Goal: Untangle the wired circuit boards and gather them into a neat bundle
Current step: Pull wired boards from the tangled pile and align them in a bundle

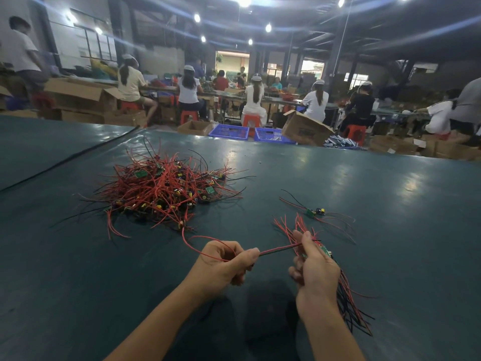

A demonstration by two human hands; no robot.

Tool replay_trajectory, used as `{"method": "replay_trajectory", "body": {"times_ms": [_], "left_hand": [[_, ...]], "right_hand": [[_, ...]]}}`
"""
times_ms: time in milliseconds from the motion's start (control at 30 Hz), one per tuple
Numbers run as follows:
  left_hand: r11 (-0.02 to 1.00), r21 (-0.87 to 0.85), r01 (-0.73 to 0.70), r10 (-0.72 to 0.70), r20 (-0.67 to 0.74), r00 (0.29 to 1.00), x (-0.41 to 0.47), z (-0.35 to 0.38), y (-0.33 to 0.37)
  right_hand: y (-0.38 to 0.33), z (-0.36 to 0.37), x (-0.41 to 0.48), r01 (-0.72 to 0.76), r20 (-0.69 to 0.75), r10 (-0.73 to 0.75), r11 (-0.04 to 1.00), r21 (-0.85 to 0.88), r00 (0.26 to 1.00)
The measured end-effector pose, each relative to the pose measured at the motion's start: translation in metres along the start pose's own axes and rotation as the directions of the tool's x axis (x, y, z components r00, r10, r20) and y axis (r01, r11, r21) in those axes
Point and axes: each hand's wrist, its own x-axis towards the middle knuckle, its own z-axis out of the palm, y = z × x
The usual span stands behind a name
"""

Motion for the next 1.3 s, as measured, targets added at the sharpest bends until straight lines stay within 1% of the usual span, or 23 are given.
{"method": "replay_trajectory", "body": {"times_ms": [67,133,233,367,500,667,767,867,933,1033,1067,1167,1233,1300], "left_hand": [[1.0,-0.024,0.019,-0.02,-0.042,0.999,0.001,-0.003,0.001],[0.997,-0.066,0.047,-0.054,-0.108,0.993,0.002,-0.005,0.001],[0.975,-0.196,0.109,-0.148,-0.193,0.97,0.004,-0.007,-0.001],[0.942,-0.301,0.147,-0.209,-0.185,0.96,0.006,-0.008,-0.002],[0.886,-0.434,0.164,-0.265,-0.183,0.947,0.007,-0.01,-0.003],[0.768,-0.622,0.15,-0.326,-0.178,0.929,0.01,-0.014,-0.004],[0.737,-0.666,0.115,-0.337,-0.215,0.916,0.012,-0.013,-0.003],[0.733,-0.674,0.092,-0.356,-0.265,0.896,0.012,-0.015,0.0],[0.745,-0.66,0.098,-0.358,-0.271,0.894,0.012,-0.018,0.0],[0.782,-0.606,0.147,-0.361,-0.247,0.899,0.013,-0.019,-0.001],[0.79,-0.588,0.174,-0.362,-0.218,0.906,0.013,-0.019,0.0],[0.787,-0.557,0.267,-0.348,-0.043,0.937,0.012,-0.014,0.002],[0.799,-0.503,0.331,-0.356,0.05,0.933,0.01,-0.01,0.001],[0.811,-0.439,0.387,-0.369,0.128,0.92,0.008,-0.005,0.0]], "right_hand": [[0.001,0.0,0.0,0.032,0.003,-0.032,0.999,0.018,0.999],[0.002,0.001,-0.004,0.103,0.04,-0.103,0.995,-0.003,0.994],[0.003,0.002,-0.008,0.178,0.086,-0.177,0.984,0.001,0.98],[0.003,0.003,-0.011,0.204,0.083,-0.205,0.979,0.025,0.975],[0.002,0.002,-0.011,0.206,0.074,-0.209,0.977,0.049,0.975],[0.003,0.002,-0.014,0.215,0.149,-0.218,0.976,0.034,0.964],[0.001,0.003,-0.017,0.213,0.231,-0.211,0.977,0.013,0.95],[-0.001,0.004,-0.021,0.168,0.345,-0.16,0.986,0.007,0.925],[-0.001,0.004,-0.023,0.135,0.395,-0.121,0.991,-0.008,0.911],[0.001,0.003,-0.023,0.14,0.396,-0.091,0.985,-0.096,0.914],[0.003,0.003,-0.023,0.142,0.397,-0.079,0.981,-0.132,0.914],[0.008,0.007,-0.027,0.098,0.424,0.006,0.97,-0.223,0.906],[0.011,0.01,-0.032,0.054,0.454,0.077,0.962,-0.269,0.888],[0.013,0.013,-0.036,0.003,0.491,0.136,0.962,-0.272,0.86]]}}
